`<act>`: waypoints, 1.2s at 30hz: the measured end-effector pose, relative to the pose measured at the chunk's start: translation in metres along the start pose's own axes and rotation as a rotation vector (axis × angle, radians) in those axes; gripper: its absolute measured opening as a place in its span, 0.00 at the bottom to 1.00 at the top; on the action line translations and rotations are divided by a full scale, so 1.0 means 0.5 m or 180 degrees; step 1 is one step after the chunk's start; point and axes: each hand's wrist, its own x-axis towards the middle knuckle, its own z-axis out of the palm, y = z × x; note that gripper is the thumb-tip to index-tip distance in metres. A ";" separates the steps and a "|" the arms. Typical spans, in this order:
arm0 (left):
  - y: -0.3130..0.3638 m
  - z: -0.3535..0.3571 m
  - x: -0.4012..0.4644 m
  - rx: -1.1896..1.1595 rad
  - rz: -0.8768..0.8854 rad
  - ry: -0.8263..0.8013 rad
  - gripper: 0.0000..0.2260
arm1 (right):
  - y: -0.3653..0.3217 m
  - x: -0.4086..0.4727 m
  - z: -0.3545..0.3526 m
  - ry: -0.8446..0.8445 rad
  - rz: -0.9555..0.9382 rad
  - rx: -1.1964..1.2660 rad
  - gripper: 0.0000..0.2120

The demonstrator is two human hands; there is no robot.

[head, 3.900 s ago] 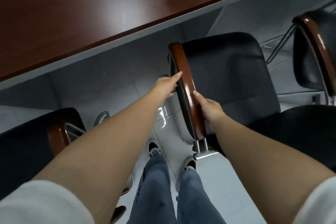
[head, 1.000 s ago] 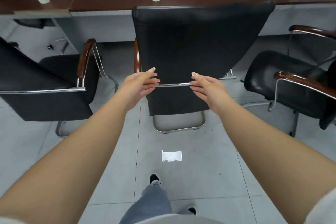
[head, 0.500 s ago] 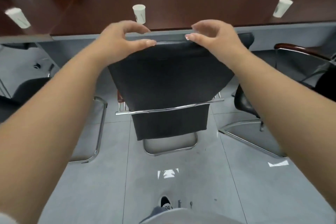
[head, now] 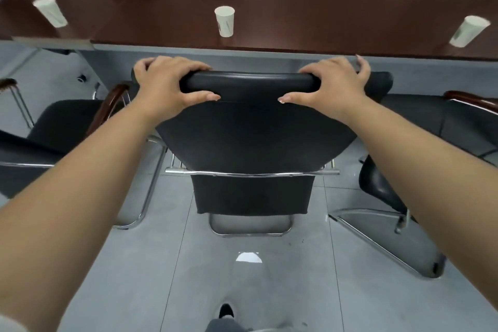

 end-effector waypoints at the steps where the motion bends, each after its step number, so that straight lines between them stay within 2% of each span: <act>1: 0.001 0.002 0.008 0.0019 -0.0028 -0.0019 0.23 | 0.004 0.009 0.000 0.0017 -0.0021 0.0018 0.31; 13: -0.022 0.013 0.086 -0.0171 -0.0106 -0.0125 0.24 | 0.013 0.078 -0.005 0.0091 -0.0003 0.0200 0.29; 20: -0.071 -0.002 0.075 -0.0144 -0.0203 -0.0497 0.24 | -0.048 0.063 0.027 0.0068 0.0083 0.0226 0.30; 27: -0.074 -0.006 0.049 -0.0080 -0.0255 -0.0563 0.22 | -0.073 0.039 0.013 -0.0355 0.0220 0.0271 0.30; 36: -0.043 -0.026 -0.010 -0.0162 -0.0493 -0.0466 0.25 | -0.087 -0.016 0.004 -0.0500 0.0289 0.0383 0.31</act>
